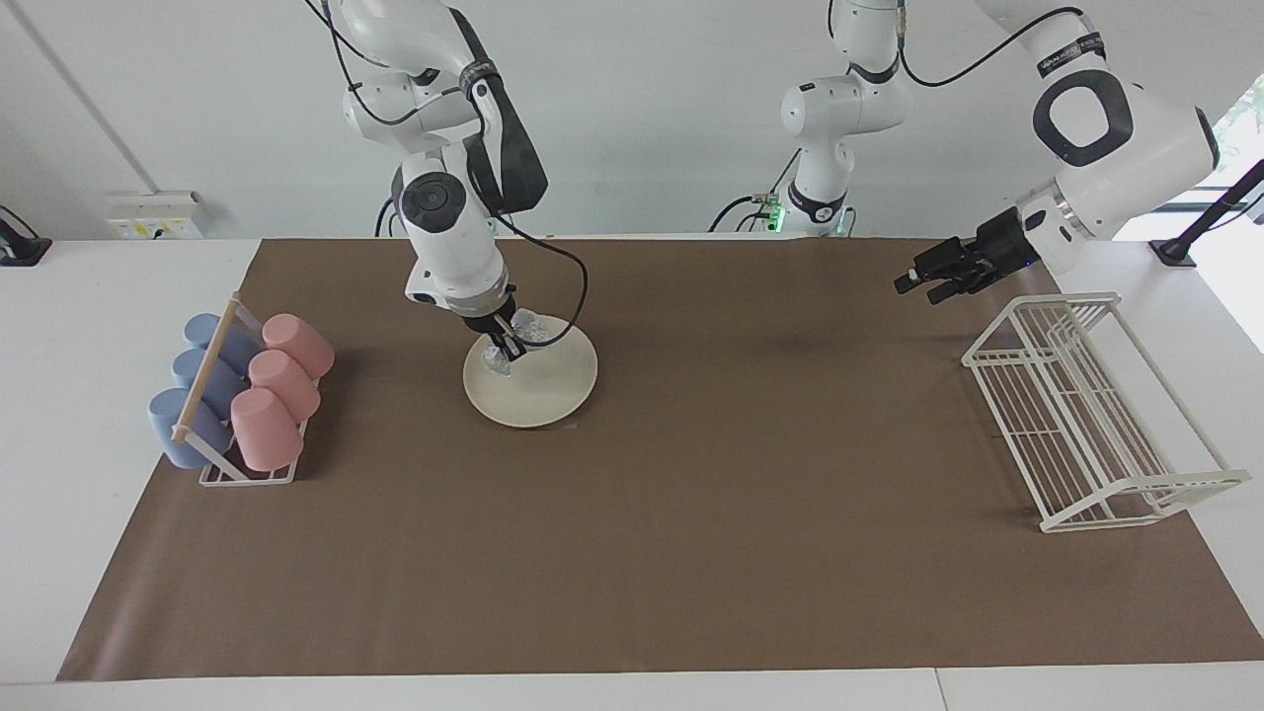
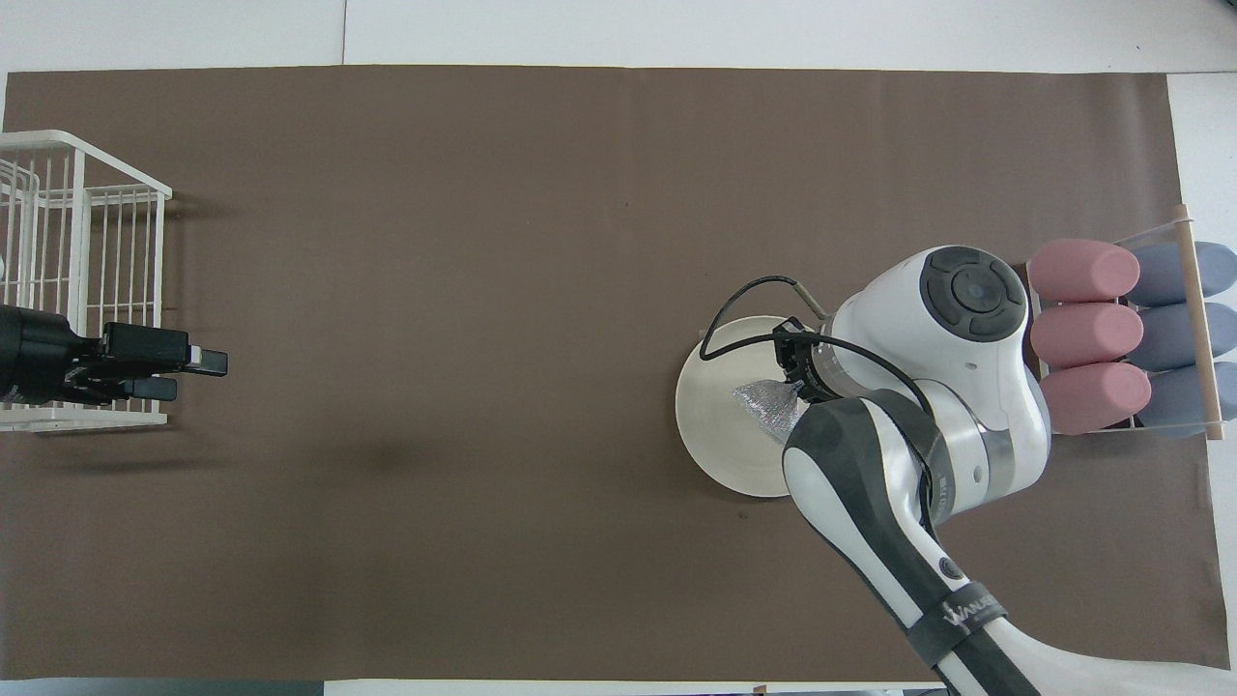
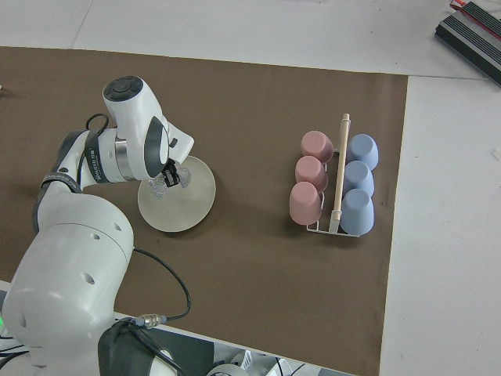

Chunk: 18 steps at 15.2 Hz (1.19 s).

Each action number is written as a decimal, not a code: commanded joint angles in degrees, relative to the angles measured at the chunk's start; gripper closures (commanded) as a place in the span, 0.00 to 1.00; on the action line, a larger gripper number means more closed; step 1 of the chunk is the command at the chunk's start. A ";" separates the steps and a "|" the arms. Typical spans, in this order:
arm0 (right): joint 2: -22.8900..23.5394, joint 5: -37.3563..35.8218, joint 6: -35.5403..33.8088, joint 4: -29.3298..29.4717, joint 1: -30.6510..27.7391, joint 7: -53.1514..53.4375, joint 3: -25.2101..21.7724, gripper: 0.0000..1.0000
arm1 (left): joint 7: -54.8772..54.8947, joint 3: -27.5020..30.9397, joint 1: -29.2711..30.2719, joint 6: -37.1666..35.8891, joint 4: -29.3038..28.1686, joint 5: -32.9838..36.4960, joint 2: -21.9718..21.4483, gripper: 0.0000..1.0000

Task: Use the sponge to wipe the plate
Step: 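Rub the sponge around the white plate with the right gripper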

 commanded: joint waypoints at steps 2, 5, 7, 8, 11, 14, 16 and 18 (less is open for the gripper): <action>-2.20 1.41 11.10 -7.91 0.79 -0.75 0.20 1.00 | -1.10 0.14 -0.61 1.78 0.03 2.86 -0.53 0.00; 0.61 1.41 16.05 -8.45 3.69 -0.22 0.20 1.00 | -1.10 0.14 -0.61 1.78 0.03 2.95 -0.53 0.00; 2.81 1.41 18.33 -8.89 4.57 -0.22 0.29 1.00 | -1.45 0.14 -0.61 1.78 0.03 2.95 -0.53 0.00; 2.99 1.41 18.42 -9.33 5.27 -0.22 0.21 1.00 | -1.62 0.14 -0.61 1.78 0.03 2.95 -0.53 0.00; 2.99 1.41 18.77 -10.12 4.14 -2.15 0.20 1.00 | -1.89 0.14 -0.70 1.78 0.03 2.95 -0.53 0.00; 3.78 1.41 19.21 -11.08 0.81 -8.98 0.12 1.00 | -2.06 0.14 -0.70 1.87 0.03 2.95 -0.44 0.00; 4.14 1.41 21.49 -11.88 -2.88 -15.83 0.12 1.00 | -3.46 0.14 -1.14 2.05 0.03 2.95 -0.44 0.00; 4.31 1.41 21.76 -11.88 -5.70 -21.38 0.12 1.00 | -3.91 0.14 -1.41 2.13 0.03 2.95 -0.44 0.00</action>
